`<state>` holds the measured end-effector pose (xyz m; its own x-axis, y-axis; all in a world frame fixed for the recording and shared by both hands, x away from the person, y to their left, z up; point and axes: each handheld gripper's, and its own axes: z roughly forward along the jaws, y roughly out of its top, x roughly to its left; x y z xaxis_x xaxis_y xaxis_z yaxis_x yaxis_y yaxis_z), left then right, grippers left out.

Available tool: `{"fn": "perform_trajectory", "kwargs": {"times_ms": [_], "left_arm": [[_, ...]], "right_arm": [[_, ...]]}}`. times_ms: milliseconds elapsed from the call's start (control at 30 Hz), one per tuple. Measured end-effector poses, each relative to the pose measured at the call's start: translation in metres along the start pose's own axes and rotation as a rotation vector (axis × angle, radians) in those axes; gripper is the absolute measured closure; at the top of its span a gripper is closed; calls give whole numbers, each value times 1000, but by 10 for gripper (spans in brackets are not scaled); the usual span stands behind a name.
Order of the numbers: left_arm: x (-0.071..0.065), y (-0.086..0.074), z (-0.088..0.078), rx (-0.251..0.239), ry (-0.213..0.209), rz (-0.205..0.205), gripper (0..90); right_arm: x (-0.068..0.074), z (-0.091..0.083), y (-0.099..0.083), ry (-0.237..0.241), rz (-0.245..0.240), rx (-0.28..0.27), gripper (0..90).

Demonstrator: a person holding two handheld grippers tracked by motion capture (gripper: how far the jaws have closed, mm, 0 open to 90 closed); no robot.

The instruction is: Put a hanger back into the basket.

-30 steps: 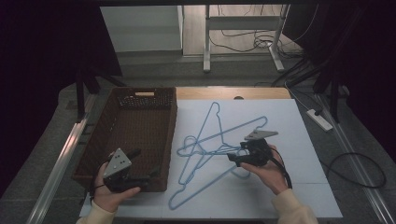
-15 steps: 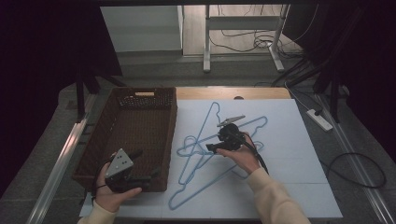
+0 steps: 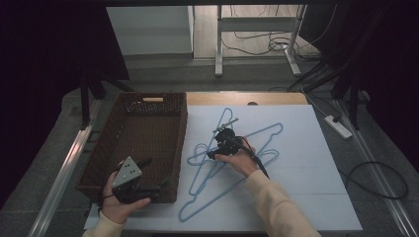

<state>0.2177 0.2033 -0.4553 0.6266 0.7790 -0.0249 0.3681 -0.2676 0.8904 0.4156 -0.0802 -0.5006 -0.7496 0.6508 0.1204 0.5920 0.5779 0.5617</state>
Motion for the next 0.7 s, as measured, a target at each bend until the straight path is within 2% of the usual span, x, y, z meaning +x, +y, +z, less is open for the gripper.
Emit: {"fn": "perform_trajectory", "kwargs": {"times_ms": [133,267,400,500,567,700], "left_arm": [[0,0,-1,-5,5,1,130],[-1,-1,0,-2,2,1,130],[-2,-1,0,-1,3,3,130],[-2,-1,1,1,3,5,130],[-2,-1,1,1,4,5,130],[-2,-1,0,0,5,8,130]], "right_arm": [[2,7,5,-8,5,32,513],[3,14,7,-12,27,59,576],[4,19,9,-16,52,71,644],[4,20,9,-21,62,65,745],[3,21,9,-12,93,70,810],[1,20,8,4,144,49,840]]}}
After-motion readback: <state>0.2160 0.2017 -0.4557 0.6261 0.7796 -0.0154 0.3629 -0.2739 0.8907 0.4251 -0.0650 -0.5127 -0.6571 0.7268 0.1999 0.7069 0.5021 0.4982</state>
